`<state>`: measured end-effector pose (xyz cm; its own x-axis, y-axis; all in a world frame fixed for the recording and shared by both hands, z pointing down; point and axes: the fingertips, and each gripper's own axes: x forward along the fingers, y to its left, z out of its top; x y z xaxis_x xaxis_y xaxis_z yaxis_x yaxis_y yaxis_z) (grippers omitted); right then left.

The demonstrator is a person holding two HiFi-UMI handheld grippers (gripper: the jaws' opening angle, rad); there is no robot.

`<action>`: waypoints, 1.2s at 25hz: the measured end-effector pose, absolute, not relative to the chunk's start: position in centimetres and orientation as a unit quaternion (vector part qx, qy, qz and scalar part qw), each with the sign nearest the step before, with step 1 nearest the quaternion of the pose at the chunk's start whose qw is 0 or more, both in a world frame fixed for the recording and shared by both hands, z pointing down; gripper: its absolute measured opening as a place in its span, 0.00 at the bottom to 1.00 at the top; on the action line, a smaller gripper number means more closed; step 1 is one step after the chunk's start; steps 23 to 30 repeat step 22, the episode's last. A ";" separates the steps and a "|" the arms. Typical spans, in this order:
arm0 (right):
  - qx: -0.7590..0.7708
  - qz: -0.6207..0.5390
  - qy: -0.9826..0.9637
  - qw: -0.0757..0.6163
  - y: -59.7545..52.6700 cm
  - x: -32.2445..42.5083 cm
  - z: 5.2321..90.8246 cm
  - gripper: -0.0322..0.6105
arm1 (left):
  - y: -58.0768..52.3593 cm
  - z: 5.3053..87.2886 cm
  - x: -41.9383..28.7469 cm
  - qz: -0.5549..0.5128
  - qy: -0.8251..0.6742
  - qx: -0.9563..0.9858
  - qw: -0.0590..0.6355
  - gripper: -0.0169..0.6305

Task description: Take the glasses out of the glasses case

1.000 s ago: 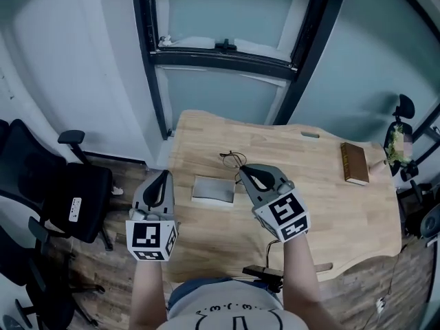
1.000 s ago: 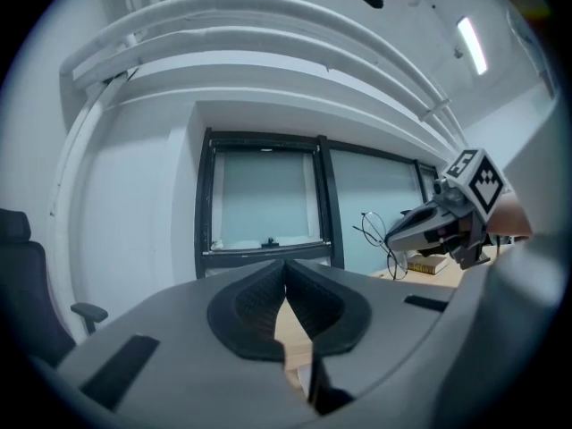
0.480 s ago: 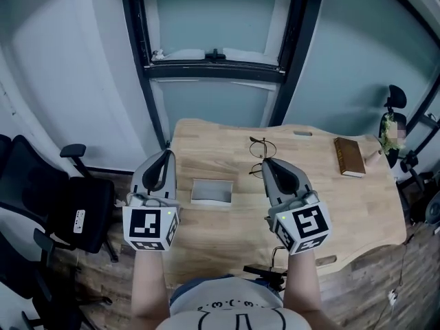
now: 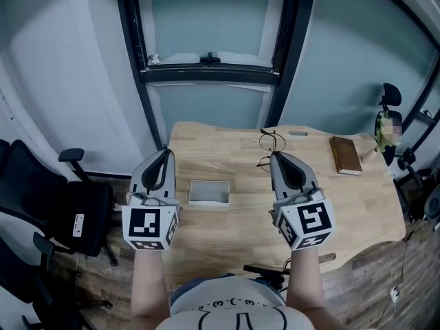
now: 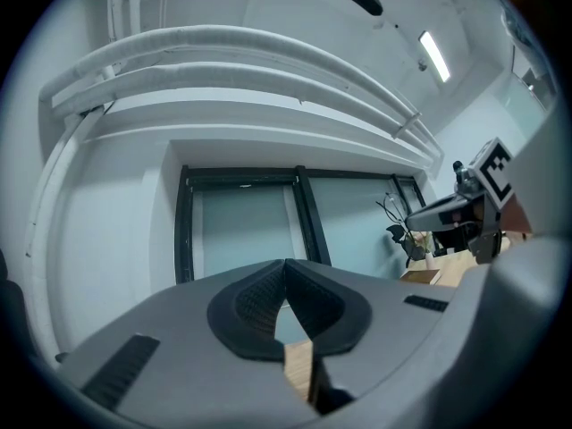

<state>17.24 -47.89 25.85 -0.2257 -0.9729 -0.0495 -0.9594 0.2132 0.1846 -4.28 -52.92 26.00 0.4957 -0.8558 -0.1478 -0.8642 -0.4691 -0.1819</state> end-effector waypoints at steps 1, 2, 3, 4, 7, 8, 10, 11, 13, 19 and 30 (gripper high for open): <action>0.622 -0.088 -0.777 0.038 -47.9 17.3 25.8 0.07 | -52.9 26.0 -4.2 0.018 0.502 -0.857 0.117 0.05; 0.623 -0.088 -0.776 0.038 -47.9 17.4 25.8 0.07 | -52.9 26.0 -4.2 0.017 0.502 -0.857 0.117 0.05; 0.624 -0.089 -0.776 0.039 -48.0 17.5 25.7 0.07 | -52.9 26.0 -4.2 0.017 0.502 -0.857 0.117 0.05; 0.624 -0.090 -0.775 0.039 -48.0 17.5 25.7 0.07 | -52.9 26.0 -4.2 0.017 0.502 -0.857 0.117 0.05; 0.623 -0.096 -0.775 0.042 -48.1 17.4 25.4 0.07 | -52.9 26.0 -4.2 0.015 0.501 -0.858 0.117 0.05; 0.623 -0.098 -0.775 0.044 -48.1 17.4 25.3 0.07 | -52.9 26.0 -4.1 0.015 0.500 -0.858 0.117 0.05; 0.624 -0.101 -0.774 0.047 -48.0 17.6 25.1 0.07 | -52.9 25.8 -4.0 0.014 0.499 -0.859 0.119 0.05; 0.624 -0.102 -0.773 0.047 -48.0 17.6 25.0 0.07 | -52.9 25.7 -3.9 0.013 0.498 -0.859 0.120 0.05; 0.625 -0.103 -0.772 0.050 -48.1 17.6 24.9 0.07 | -52.8 25.7 -4.1 0.012 0.499 -0.858 0.121 0.05; 0.624 -0.111 -0.771 0.061 -48.1 17.1 24.6 0.07 | -52.9 25.3 -4.7 0.013 0.501 -0.857 0.119 0.05; 0.623 -0.114 -0.772 0.061 -48.1 16.8 24.5 0.07 | -52.8 25.2 -4.6 0.015 0.498 -0.858 0.122 0.05</action>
